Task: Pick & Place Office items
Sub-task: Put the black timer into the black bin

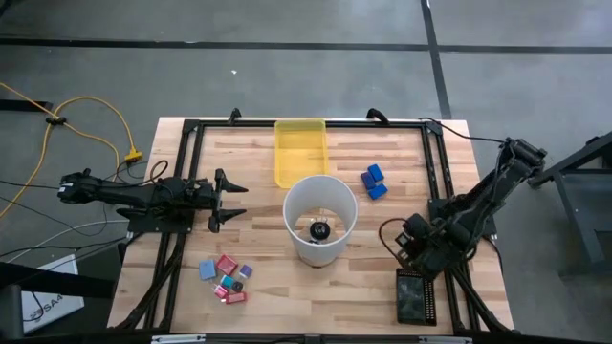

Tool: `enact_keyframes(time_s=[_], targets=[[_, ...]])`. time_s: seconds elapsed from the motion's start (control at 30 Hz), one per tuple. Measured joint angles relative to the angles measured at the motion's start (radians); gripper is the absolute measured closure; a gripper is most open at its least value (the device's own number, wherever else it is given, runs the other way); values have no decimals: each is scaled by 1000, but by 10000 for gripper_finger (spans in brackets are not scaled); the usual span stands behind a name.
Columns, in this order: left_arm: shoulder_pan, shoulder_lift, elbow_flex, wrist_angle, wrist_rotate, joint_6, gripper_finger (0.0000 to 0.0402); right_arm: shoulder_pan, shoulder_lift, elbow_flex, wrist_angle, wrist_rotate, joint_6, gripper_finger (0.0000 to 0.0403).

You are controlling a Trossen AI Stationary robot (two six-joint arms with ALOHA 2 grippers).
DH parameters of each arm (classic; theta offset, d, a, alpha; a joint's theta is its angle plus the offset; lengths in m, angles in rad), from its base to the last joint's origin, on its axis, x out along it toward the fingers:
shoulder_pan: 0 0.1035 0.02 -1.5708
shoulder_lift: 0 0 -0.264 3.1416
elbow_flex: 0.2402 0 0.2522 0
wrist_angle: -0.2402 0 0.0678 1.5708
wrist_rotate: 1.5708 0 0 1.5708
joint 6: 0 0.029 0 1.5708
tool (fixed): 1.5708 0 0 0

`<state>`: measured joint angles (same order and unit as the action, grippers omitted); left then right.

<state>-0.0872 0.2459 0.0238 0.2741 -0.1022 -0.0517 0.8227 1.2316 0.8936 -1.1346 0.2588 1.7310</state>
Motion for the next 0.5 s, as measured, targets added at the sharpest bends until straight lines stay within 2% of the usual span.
enact_keyframes(time_s=[0.17,0.5], targets=[[0,0,0,0,0,0,109,78,0,0,54,3,-19,258],[0,0,0,0,0,0,109,185,17,0,250,12,-172,257]])
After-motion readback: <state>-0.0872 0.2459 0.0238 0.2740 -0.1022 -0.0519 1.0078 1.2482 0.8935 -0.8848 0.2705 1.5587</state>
